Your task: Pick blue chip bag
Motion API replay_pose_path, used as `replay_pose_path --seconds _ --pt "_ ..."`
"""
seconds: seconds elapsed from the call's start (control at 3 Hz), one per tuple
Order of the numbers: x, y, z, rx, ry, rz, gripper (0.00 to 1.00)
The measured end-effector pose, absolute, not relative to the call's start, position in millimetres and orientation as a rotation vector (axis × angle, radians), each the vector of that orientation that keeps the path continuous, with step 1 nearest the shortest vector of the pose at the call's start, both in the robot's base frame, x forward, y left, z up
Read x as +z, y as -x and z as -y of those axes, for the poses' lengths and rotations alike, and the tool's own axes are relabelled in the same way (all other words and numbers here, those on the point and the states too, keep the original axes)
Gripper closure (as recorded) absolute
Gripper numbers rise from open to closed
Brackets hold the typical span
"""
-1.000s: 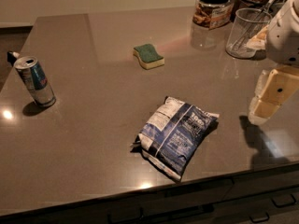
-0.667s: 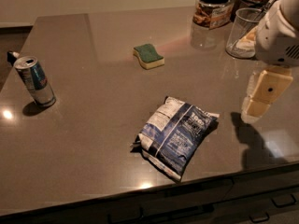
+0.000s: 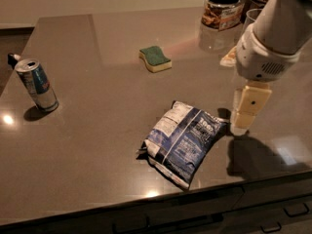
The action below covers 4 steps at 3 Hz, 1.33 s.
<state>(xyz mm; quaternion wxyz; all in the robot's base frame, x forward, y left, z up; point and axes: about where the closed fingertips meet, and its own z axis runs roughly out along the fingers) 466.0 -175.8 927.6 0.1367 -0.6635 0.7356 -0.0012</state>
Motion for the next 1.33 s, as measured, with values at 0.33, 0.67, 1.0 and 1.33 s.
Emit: replay_pose_path --seconds 0.33,0.67,1.0,1.33 --pt "905 -467 151 0.055 2.024 -2.078 0.0" --pt "889 -466 126 0.104 2.128 -2.018 0.0" --pt "880 -467 107 0.137 2.193 -1.977 0.0" --pt "865 -468 96 0.177 2.222 -1.963 0.0"
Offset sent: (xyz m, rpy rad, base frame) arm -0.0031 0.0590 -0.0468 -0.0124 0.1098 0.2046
